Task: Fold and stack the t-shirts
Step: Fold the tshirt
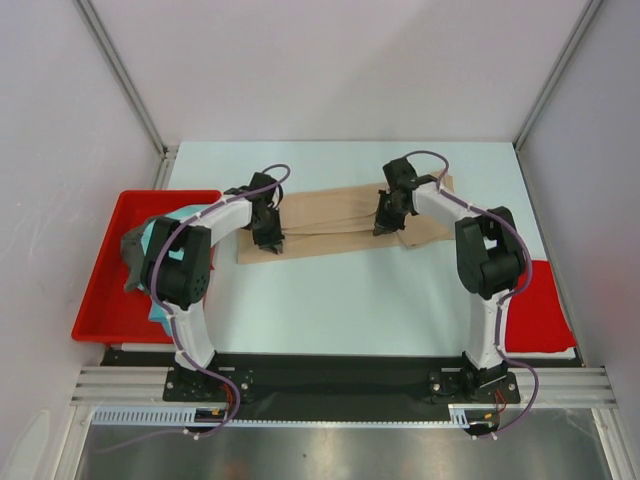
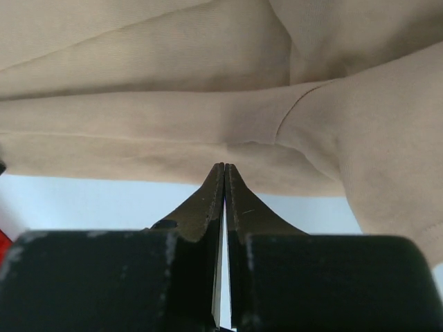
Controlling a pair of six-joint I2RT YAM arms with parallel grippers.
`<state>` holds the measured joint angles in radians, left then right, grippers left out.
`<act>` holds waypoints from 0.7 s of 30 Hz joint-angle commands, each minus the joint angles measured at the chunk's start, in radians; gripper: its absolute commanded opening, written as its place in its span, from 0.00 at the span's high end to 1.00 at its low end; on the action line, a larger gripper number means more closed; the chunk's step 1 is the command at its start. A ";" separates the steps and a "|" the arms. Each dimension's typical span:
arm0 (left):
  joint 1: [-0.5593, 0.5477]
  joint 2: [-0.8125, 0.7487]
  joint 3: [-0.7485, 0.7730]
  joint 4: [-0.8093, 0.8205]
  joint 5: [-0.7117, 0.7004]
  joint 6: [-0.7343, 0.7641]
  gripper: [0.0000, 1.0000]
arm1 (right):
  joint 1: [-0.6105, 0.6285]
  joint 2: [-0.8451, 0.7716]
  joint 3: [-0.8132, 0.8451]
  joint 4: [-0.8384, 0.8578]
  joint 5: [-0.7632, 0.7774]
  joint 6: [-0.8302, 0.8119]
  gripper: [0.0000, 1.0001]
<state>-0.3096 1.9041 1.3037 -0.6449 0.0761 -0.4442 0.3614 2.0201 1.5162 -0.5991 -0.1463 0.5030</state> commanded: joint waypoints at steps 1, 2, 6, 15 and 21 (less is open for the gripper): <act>0.000 0.013 0.045 0.011 -0.036 0.002 0.79 | 0.008 0.020 0.051 0.016 0.016 0.009 0.97; 0.000 0.015 0.049 0.008 -0.050 0.004 0.79 | 0.007 0.022 0.055 0.010 0.020 0.005 0.97; 0.001 0.033 0.081 -0.007 -0.073 0.015 0.79 | 0.005 0.026 0.050 -0.004 0.050 -0.014 0.97; 0.006 0.091 0.123 -0.044 -0.156 0.010 0.85 | -0.004 0.078 0.105 0.051 0.091 -0.064 0.97; 0.007 0.096 0.095 -0.038 -0.202 0.013 0.87 | -0.022 0.147 0.174 0.076 0.103 -0.084 0.96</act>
<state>-0.3077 1.9911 1.3956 -0.6758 -0.0601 -0.4435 0.3504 2.1433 1.6325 -0.5652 -0.0727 0.4496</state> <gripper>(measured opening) 0.132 0.037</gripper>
